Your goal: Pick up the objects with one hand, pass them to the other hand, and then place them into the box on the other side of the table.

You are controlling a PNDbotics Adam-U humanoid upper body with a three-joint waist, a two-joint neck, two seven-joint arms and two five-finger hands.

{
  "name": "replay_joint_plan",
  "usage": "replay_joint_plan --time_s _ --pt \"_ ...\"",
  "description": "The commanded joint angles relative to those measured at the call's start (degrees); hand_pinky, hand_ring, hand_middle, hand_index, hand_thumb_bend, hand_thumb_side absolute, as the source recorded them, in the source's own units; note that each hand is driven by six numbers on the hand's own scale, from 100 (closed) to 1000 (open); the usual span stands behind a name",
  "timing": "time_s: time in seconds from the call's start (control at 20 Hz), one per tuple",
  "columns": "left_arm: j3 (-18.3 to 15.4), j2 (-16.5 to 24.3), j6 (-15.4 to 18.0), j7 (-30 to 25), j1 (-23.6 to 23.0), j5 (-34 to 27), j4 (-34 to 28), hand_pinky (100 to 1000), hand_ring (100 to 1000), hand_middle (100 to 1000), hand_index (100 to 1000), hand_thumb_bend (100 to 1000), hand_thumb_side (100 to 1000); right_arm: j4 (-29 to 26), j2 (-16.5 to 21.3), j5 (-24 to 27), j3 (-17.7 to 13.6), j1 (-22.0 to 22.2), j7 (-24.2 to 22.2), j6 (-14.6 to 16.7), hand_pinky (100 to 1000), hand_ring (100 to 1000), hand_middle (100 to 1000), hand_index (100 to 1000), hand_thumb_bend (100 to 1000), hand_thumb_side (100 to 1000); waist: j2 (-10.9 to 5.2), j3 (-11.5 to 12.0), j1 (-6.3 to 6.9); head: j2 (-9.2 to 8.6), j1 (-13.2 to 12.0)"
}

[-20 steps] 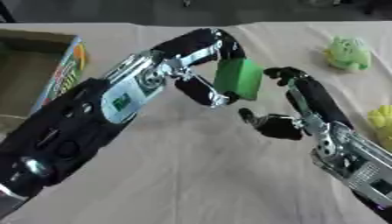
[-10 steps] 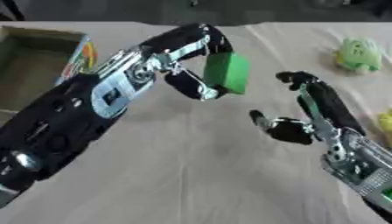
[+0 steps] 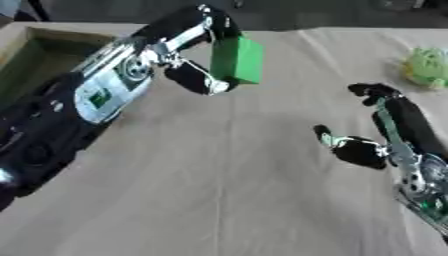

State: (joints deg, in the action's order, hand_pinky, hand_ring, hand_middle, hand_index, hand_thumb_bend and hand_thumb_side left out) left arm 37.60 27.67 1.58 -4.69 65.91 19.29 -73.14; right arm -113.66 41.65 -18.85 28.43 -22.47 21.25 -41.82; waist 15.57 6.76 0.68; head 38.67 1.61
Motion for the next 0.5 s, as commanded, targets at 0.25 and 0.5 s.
replay_joint_plan --time_s 0.25,0.5 --pt "-4.5 9.4 -4.0 2.9 -2.4 -2.6 -7.0 661 643 514 439 380 100 -0.9 2.2 0.9 -1.4 0.4 3.5 -0.2 838 781 775 843 464 321 -1.68 0.3 0.07 -0.61 -1.8" --pt "-6.7 13.2 -5.6 5.1 -6.0 -4.4 -9.7 659 643 515 435 356 100 -0.9 2.2 1.6 -1.3 1.3 5.5 -0.4 837 778 771 842 456 327 -1.71 0.5 0.12 -1.22 -2.3"
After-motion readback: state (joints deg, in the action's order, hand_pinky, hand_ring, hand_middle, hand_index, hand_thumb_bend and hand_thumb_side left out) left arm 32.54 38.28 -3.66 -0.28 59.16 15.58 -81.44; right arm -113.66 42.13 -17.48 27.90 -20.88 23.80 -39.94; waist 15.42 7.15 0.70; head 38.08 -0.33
